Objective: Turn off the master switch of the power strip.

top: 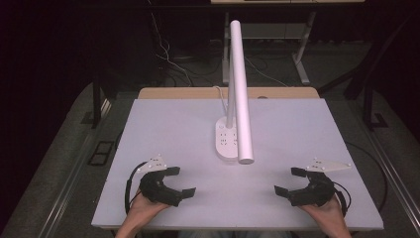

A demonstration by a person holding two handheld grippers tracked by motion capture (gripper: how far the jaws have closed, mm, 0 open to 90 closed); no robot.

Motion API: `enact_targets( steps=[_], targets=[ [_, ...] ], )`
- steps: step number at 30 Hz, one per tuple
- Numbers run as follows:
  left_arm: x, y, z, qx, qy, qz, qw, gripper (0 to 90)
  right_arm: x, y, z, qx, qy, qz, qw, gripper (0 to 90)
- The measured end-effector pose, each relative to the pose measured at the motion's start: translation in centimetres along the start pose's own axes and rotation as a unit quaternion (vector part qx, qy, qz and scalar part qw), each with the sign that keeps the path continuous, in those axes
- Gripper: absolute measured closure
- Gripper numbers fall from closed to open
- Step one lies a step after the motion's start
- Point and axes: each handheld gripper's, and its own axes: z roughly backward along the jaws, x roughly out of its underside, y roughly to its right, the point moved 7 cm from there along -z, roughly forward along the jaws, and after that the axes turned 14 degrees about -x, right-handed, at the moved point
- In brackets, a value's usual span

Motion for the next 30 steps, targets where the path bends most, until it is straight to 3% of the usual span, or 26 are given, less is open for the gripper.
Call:
enact_targets(
  steps=[3, 30],
  targets=[
    [-0.3, -0.1, 0.0, 0.0, -0.008, -0.01, 0.9999, 0.0, 0.0, 0.0, 0.0, -0.001, -0.002, 0.001, 1.0, 0.4],
    [-3.3, -0.4, -0.7, 0.009, -0.025, -0.019, 0.9995, 0.0, 0.2, 0.2, 0.1, 0.003, -0.004, 0.003, 1.0, 0.4]
  ],
)
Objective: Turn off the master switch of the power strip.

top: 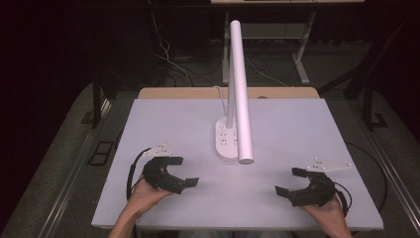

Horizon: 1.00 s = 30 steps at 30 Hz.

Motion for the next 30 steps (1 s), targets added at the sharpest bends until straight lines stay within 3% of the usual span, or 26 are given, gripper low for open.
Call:
enact_targets(
  steps=[23, 30],
  targets=[
    [-3.5, -0.5, -0.9, 0.0, -0.007, -0.019, 0.9998, 0.0, 0.1, 0.0, 0.0, 0.0, -0.004, -0.002, 1.0, 0.5],
    [-4.3, -0.9, -1.4, -0.004, -0.01, -0.016, 0.9998, 0.0, 0.1, 0.0, 0.0, 0.0, -0.005, -0.001, 1.0, 0.5]
  ],
)
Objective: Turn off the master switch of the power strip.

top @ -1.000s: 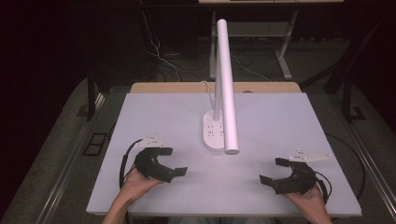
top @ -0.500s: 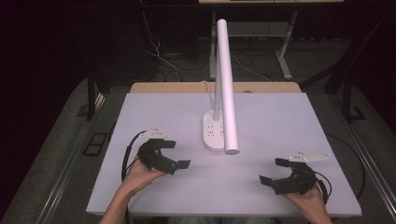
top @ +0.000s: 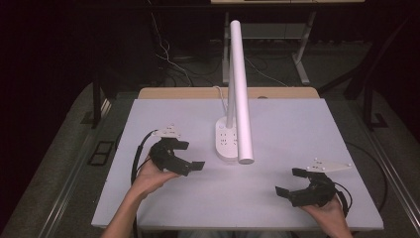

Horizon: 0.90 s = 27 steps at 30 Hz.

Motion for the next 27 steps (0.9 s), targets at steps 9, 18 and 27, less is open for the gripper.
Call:
enact_targets(
  steps=[9, 18, 27],
  targets=[
    [-0.7, -0.9, -0.7, -0.004, -0.004, 0.004, 1.0, 0.0, 0.1, 0.0, 0.0, 0.001, -0.002, 0.001, 1.0, 0.4],
    [-1.9, -1.7, -1.2, -0.011, -0.009, -0.003, 0.9999, 0.0, 0.1, 0.1, 0.1, 0.001, -0.003, 0.0, 1.0, 0.5],
    [-2.9, -2.5, -1.9, -0.018, -0.014, -0.009, 0.9997, 0.0, 0.1, 0.0, 0.2, 0.003, -0.001, 0.002, 1.0, 0.5]
  ],
)
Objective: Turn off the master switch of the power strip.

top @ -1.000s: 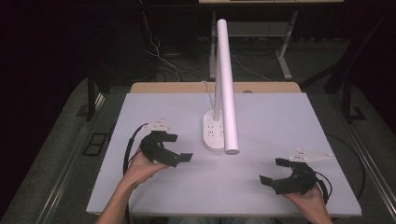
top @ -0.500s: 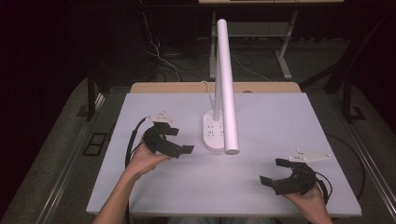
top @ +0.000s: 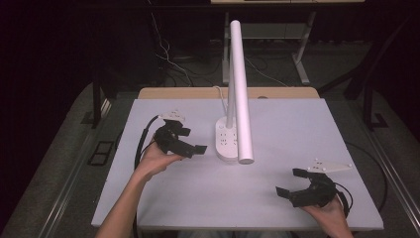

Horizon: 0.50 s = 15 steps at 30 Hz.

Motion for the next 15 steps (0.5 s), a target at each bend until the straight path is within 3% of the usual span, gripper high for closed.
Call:
enact_targets(
  steps=[15],
  targets=[
    [-1.9, -0.9, -1.8, -0.003, -0.012, -0.014, 0.9998, 0.0, 0.1, 0.1, 0.2, -0.001, -0.001, -0.001, 1.0, 0.5]
  ],
)
